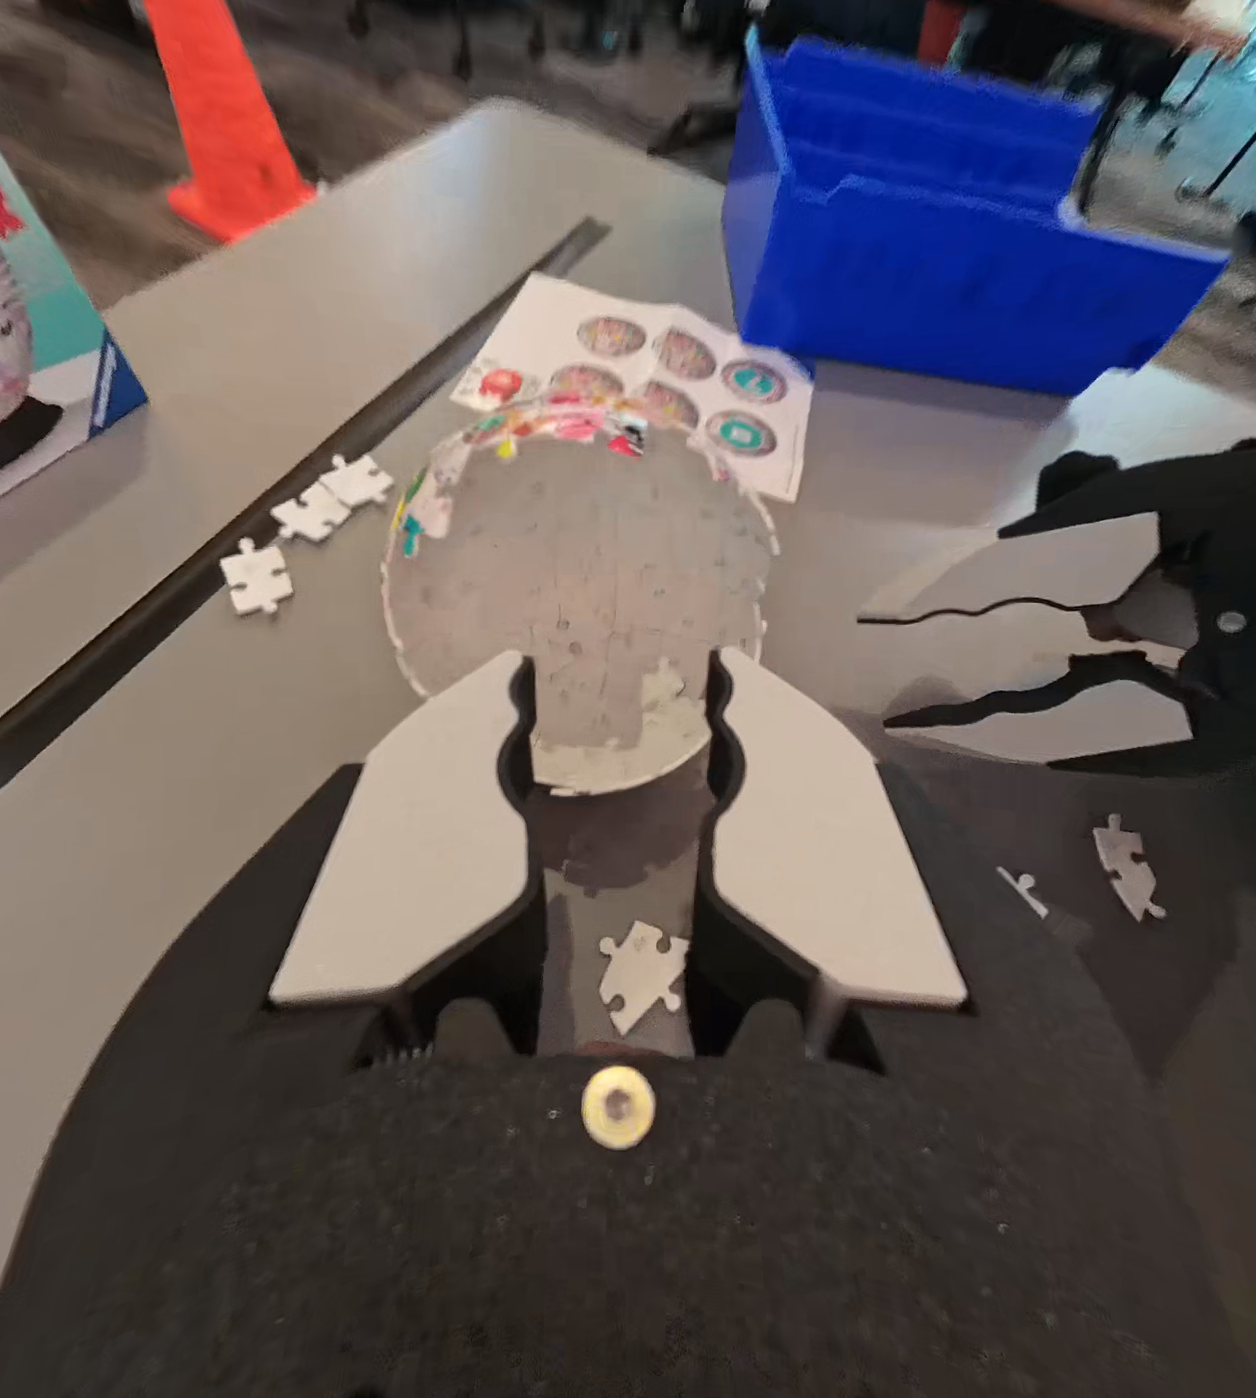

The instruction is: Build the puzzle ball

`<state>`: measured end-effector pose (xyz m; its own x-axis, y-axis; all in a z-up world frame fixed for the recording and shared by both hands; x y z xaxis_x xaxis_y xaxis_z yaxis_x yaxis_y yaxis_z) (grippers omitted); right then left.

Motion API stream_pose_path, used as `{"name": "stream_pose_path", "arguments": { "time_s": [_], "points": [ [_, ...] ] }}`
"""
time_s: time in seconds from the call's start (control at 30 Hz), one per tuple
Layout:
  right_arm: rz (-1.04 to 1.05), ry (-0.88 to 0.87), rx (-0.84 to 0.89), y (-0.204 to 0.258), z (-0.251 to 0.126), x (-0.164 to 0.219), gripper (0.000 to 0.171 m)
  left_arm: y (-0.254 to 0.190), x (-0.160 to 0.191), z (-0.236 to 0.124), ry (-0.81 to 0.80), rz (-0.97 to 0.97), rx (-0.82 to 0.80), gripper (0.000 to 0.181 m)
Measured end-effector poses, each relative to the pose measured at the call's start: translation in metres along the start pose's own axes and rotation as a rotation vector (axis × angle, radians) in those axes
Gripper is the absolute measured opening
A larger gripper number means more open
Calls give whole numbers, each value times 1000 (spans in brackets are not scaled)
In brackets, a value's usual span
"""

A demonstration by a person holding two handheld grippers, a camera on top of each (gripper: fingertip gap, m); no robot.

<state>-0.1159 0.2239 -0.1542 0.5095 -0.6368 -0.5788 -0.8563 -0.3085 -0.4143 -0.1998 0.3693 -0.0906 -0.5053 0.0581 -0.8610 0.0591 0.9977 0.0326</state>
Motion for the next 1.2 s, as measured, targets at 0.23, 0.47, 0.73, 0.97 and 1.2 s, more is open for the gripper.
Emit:
{"name": "stream_pose_path", "arguments": {
  "time_s": [0.23, 0.47, 0.73, 0.97, 1.2],
  "points": [
    [-262, -323, 148, -2, 25, -11, 2, -7, -10, 26, 371, 25, -54, 0],
    [-427, -437, 215, -1, 35, -11, 2, -1, 4, 47, 579, 22, -68, 0],
    [-281, -539, 187, -12, 29, -10, 9, -12, 1, 15, 342, -96, -28, 16],
    [-175, -503, 241, -29, 33, 3, 9, -11, -1, 62, 428, -142, -74, 37],
    [-144, -491, 187, -25, 41, 6, 9, 4, 0, 92, 508, -54, -57, 39]
  ]
}}
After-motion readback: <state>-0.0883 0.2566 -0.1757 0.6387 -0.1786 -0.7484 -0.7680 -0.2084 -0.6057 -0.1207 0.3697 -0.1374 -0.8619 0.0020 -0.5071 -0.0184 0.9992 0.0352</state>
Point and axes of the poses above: each gripper's, where its closed fingertips meet, z out along the fingers, x out of its underside, y = z × x across the jaws, the point moved 5 cm from there along -z, back along the fingers, and after that the axes turned 12 degrees about z, right-handed, at the moved point
